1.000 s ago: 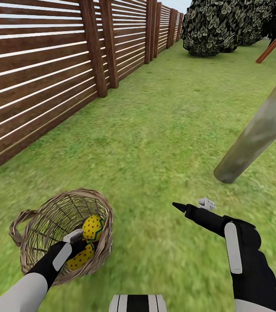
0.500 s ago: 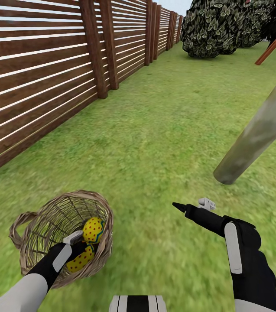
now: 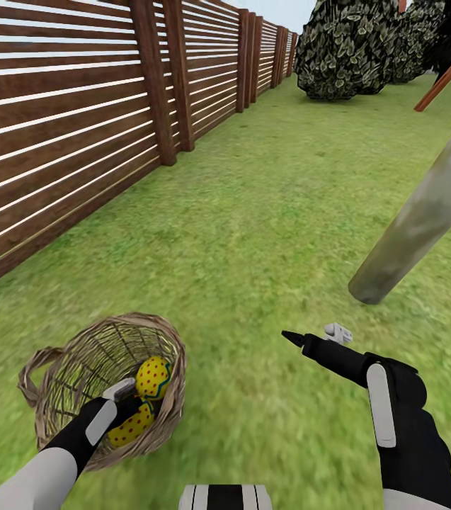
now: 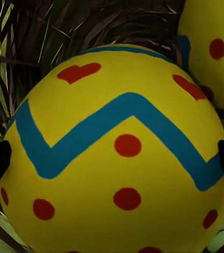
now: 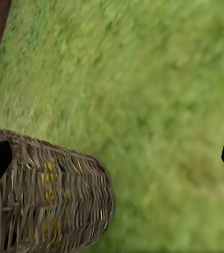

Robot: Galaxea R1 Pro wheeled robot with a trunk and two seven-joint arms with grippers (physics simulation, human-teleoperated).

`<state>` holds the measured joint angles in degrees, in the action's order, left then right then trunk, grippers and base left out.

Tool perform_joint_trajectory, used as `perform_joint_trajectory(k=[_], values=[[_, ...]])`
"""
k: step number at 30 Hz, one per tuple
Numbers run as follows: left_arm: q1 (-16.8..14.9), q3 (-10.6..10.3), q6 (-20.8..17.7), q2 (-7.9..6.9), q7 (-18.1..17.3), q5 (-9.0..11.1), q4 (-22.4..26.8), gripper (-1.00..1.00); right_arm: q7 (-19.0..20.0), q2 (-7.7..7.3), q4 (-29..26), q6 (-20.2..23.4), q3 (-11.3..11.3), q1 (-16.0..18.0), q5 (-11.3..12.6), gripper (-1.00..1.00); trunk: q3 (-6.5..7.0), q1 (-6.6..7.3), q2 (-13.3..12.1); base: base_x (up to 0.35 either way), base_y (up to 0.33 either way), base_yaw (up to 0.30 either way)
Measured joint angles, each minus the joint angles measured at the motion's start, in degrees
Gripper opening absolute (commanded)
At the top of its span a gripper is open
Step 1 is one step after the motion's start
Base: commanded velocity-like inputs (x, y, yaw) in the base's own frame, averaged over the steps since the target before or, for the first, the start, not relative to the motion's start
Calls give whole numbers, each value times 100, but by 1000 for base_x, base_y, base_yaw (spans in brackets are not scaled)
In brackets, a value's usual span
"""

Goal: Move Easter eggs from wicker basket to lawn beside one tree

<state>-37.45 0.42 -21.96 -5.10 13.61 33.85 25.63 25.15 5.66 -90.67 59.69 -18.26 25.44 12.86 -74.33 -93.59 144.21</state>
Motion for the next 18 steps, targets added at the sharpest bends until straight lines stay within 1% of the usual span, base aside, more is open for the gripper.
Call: perform_joint_trajectory(k=[1,4,8,10,14,17,18], values=[[0,0,0,0,0,-1,0,-100,0,0,0,0,-1,0,1,100,0,0,0,0,0,0],[-1,0,0,0,0,-7,-1,-100,0,0,0,0,-3,0,5,100,66,8,-4,0,0,0],[0,-1,0,0,2,2,-1,-100,0,0,0,0,-4,0,2,100,66,8,-4,0,0,0],[0,0,-3,2,5,-9,-1,-100,0,0,0,0,-2,0,3,100,110,13,-6,0,0,0],[0,-2,-5,3,11,2,-1,-100,0,0,0,0,-4,0,0,100,111,13,-7,0,0,0],[0,-3,-8,3,12,0,-1,-100,0,0,0,0,-5,0,5,100,177,21,-10,0,0,0],[1,-3,-9,3,11,0,-2,-100,0,0,0,0,-5,0,2,100,177,21,-11,0,0,0]])
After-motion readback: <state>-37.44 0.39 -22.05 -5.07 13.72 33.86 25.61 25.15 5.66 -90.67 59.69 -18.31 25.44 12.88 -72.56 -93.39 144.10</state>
